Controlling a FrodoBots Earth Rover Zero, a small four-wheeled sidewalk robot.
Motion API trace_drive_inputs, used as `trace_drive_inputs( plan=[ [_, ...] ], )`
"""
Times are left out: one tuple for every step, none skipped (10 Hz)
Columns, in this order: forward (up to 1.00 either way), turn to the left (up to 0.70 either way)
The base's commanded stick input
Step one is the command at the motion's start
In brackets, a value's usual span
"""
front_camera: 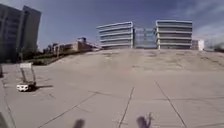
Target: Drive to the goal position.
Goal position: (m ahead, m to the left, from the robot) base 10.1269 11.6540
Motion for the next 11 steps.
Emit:
trace_drive_inputs(
  plan=[
    [0.7,0.01],
    [0.7,0.04],
    [0.7,0.23],
    [0.7,0.32],
    [0.7,0.3],
    [0.7,0.07],
    [0.7,0.01],
    [0.7,0.0],
    [0.7,0.0],
    [0.7,0.0],
    [0.7,0.0]
  ],
)
